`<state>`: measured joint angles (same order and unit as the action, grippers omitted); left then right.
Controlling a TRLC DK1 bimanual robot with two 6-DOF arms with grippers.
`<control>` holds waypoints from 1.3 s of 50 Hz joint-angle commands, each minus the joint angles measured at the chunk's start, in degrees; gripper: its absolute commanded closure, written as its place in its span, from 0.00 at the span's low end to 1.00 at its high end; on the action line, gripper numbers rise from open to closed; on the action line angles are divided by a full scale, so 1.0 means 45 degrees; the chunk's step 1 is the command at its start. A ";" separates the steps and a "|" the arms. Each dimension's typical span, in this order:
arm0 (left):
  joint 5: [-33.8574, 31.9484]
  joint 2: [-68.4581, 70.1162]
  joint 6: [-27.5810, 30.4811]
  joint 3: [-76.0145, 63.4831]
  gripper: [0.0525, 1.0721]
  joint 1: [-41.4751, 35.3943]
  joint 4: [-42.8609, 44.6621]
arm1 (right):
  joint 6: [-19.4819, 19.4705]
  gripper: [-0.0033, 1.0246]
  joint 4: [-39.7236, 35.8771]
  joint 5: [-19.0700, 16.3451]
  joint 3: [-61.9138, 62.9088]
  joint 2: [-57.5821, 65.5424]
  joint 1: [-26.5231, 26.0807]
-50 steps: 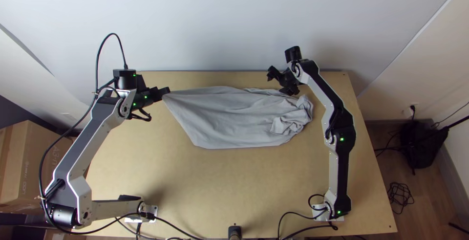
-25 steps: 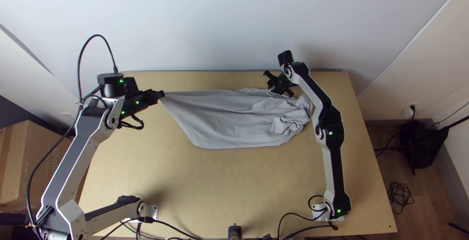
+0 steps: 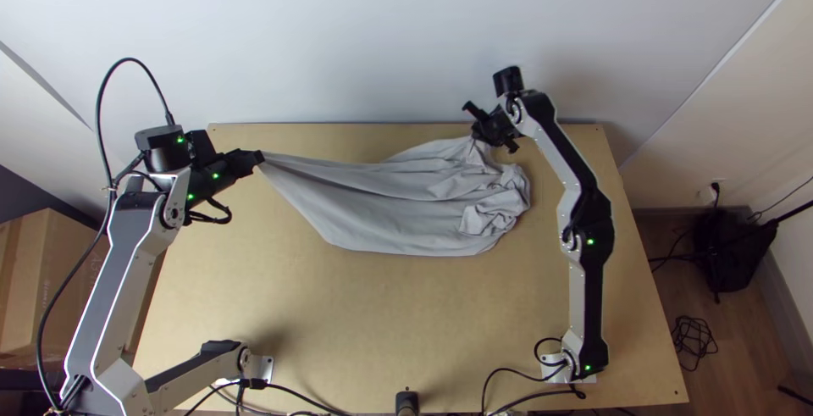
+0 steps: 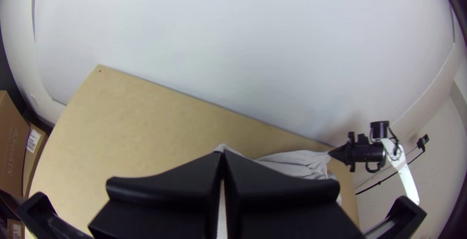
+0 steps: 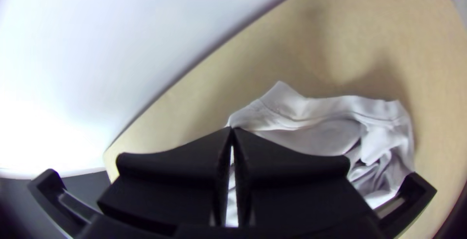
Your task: Fold the t-shirt
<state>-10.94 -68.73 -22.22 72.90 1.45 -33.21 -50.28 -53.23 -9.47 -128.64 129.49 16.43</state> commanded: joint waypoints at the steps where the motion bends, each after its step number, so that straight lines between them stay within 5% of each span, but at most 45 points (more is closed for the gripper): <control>1: 0.0126 0.0254 0.0406 0.0596 0.98 0.0146 0.0583 | 0.0353 0.97 -0.0104 0.0113 0.0051 -0.1491 -0.0154; 24: 0.1161 -0.0957 0.1422 0.2998 0.98 0.0204 0.2126 | 0.1232 0.98 0.0130 0.0113 -0.0007 -0.4733 -0.1287; 42: 0.2333 -0.1075 0.2105 0.5987 0.98 0.0224 0.2947 | 0.1975 0.98 0.3021 0.0289 0.0129 -0.8170 -0.1521; 65: 0.2646 0.4297 0.2515 0.6045 0.98 0.0204 0.3025 | 0.3850 0.97 0.5619 0.0231 0.4524 -1.5944 -0.1111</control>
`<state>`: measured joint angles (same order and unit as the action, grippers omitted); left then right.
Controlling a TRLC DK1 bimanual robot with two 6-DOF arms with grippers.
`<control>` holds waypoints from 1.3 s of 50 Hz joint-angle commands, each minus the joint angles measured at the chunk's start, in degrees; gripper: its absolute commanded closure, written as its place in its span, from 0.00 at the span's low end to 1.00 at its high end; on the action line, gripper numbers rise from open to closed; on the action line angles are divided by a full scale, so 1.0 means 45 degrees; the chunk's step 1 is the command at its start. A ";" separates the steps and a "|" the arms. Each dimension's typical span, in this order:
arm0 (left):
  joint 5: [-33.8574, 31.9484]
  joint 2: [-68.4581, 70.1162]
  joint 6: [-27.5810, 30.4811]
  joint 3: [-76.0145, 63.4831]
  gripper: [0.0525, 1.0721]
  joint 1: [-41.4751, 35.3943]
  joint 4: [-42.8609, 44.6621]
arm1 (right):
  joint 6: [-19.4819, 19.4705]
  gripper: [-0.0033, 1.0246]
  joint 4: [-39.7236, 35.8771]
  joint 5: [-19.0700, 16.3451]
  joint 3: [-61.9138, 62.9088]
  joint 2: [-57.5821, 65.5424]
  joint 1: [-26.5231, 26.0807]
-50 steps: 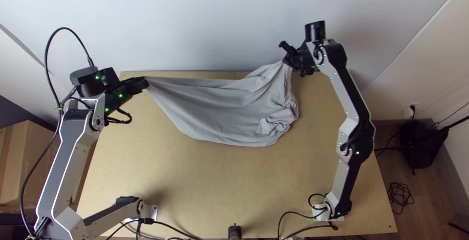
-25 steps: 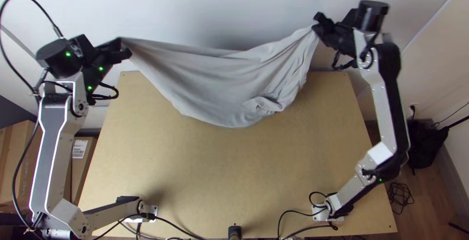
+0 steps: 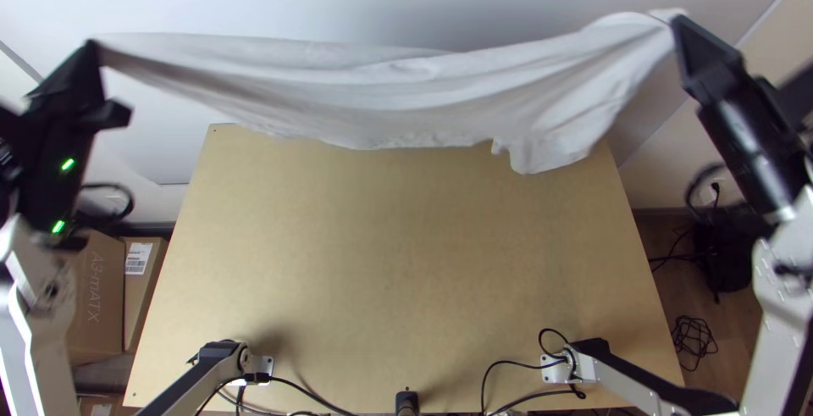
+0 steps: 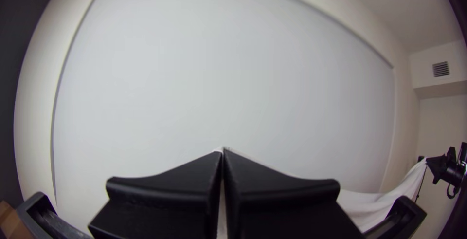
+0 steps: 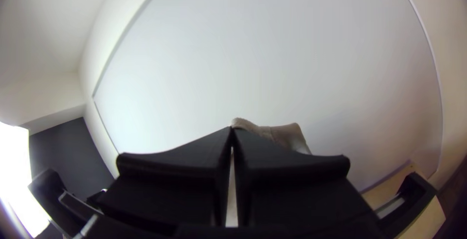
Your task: Fold the t-shirt
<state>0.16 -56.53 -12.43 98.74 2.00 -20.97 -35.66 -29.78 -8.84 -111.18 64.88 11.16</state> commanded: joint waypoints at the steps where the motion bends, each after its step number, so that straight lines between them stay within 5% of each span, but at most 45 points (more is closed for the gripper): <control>1: 0.0178 0.1840 0.0339 0.0304 0.98 0.0083 0.0266 | 0.0678 0.97 0.0329 0.0090 0.0702 -0.1840 0.0040; 17: 0.0139 0.3618 -0.0168 -0.0204 0.98 0.0083 -0.1531 | 0.1245 0.97 -0.0589 0.0090 0.2713 -0.4594 -0.0800; 37: -0.0505 0.5610 -0.0832 -0.7938 0.98 -0.0112 -0.2000 | 0.0424 0.97 0.0387 0.0090 1.0604 -0.6664 0.0333; 52: -0.1618 0.4926 -0.0422 -1.4012 0.98 0.0513 0.1438 | 0.0190 0.98 0.3825 -0.0145 1.5799 -0.4809 0.0860; 65: -0.1794 -0.0464 -0.0481 -1.4598 0.98 0.0845 0.5930 | -0.0201 0.98 0.7008 -0.0516 1.5428 0.0523 0.0411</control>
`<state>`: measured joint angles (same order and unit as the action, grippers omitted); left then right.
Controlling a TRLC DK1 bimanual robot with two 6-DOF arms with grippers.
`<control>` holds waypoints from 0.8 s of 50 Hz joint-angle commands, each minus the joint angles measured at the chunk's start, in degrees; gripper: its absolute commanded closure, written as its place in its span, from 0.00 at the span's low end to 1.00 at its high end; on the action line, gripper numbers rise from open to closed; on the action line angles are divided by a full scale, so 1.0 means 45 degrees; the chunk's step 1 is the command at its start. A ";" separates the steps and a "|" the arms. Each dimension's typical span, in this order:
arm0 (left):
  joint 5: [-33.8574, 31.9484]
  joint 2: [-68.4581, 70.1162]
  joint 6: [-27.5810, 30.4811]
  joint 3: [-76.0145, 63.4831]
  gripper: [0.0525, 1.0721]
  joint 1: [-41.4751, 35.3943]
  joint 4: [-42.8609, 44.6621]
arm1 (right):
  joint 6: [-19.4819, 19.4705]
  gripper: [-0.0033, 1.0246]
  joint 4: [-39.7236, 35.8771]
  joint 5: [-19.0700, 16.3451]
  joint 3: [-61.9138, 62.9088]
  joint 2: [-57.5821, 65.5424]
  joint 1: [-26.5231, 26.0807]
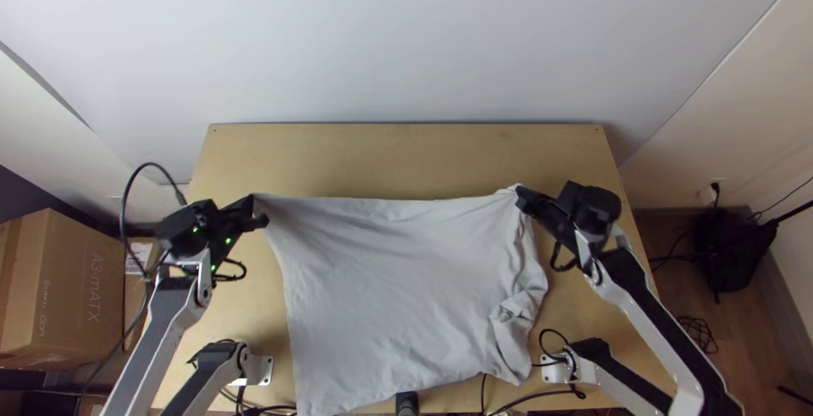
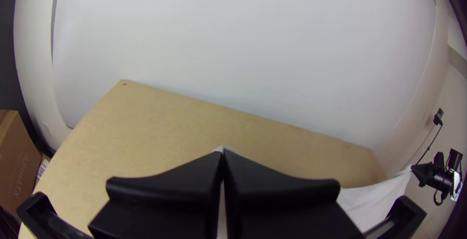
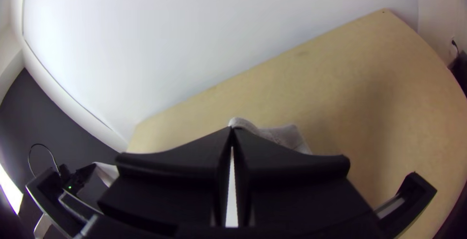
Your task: Fold the t-shirt
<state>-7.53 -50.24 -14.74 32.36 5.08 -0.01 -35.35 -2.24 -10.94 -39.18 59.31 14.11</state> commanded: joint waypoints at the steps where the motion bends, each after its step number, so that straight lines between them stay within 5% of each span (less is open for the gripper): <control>1: -0.0085 -0.2391 0.0034 0.0309 0.98 0.0160 0.1506 | -0.0269 0.98 0.1025 -0.0089 -0.0766 0.2230 -0.0303; 16: -0.0124 -0.8816 -0.0103 0.4469 0.98 0.0629 0.2893 | -0.0151 0.98 0.1592 -0.0108 -0.5063 0.7973 -0.0713; 38: -0.0124 -1.4422 -0.0122 1.0954 0.98 0.0824 0.1897 | -0.0054 0.97 0.0752 0.0595 -1.1430 1.3617 -0.0870; 40: -0.0065 -1.4676 -0.0122 1.1344 0.98 0.0765 0.1760 | -0.0073 0.92 0.0674 0.0673 -1.1880 1.3930 -0.0870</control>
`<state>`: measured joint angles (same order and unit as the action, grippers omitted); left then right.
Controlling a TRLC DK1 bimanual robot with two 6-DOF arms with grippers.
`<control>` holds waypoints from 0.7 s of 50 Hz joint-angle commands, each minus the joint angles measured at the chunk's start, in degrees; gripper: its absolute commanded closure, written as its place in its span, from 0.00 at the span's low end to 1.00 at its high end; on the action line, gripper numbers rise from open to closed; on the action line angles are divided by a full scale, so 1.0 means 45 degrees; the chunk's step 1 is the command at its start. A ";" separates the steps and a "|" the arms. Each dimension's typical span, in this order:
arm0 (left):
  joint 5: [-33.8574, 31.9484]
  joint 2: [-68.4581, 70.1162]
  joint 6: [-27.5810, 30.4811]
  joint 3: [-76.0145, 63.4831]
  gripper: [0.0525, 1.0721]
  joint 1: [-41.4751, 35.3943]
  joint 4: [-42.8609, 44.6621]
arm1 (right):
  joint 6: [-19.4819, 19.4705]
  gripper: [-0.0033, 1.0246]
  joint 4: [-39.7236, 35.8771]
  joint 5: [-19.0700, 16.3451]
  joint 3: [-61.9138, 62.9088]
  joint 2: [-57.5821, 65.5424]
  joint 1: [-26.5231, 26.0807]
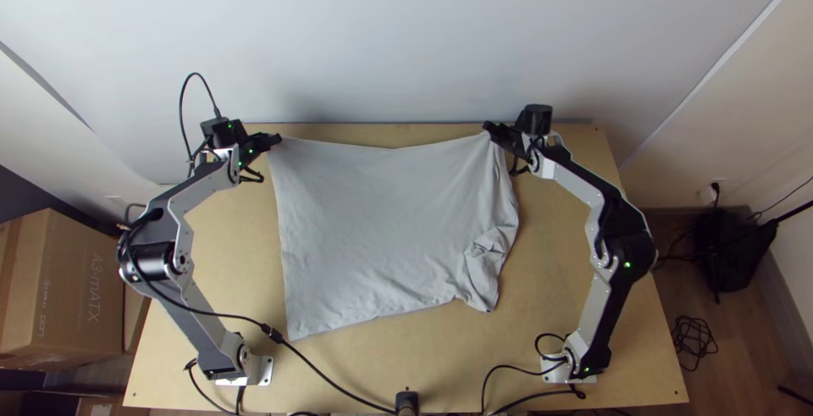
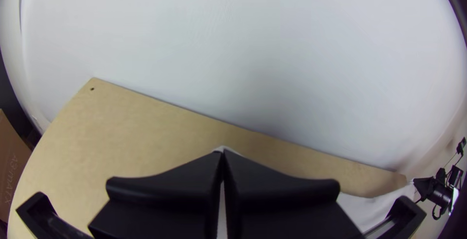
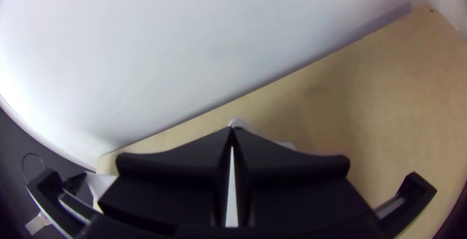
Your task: Fold the t-shirt
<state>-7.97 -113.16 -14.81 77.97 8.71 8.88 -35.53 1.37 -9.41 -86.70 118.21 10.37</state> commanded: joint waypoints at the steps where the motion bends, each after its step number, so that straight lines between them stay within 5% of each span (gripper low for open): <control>1: 0.0110 -0.0809 -0.0108 0.1364 0.98 -0.0061 -0.0217 | -0.0054 0.79 -0.0206 0.0372 -0.1516 0.0957 -0.0039; 4: 0.0325 -0.0966 -0.0108 0.1676 0.87 -0.0119 -0.0217 | -0.0093 0.53 -0.0616 0.0372 -0.2004 0.1172 -0.0059; 8: 0.0325 -0.0927 -0.0108 0.1891 0.45 -0.0139 -0.0217 | -0.0308 0.36 -0.1143 0.0372 -0.2473 0.1191 -0.0215; 11: 0.0325 -0.0829 -0.0244 0.2106 0.05 -0.0139 -0.0392 | -0.0386 0.33 -0.1202 0.0372 -0.2375 0.0742 -0.0352; 20: 0.0286 -0.0243 -0.1006 0.2789 0.04 -0.0080 -0.2560 | -0.1206 0.26 -0.1788 0.0372 -0.1594 -0.1250 -0.0742; 35: 0.0169 0.2530 -0.1475 0.1793 0.04 -0.0314 -0.4631 | -0.2417 0.10 -0.8253 0.0372 -0.1848 -0.3477 -0.1055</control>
<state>-6.85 -108.29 -19.97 87.74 8.05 -9.04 -43.94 -29.06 -8.01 -94.98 105.36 6.17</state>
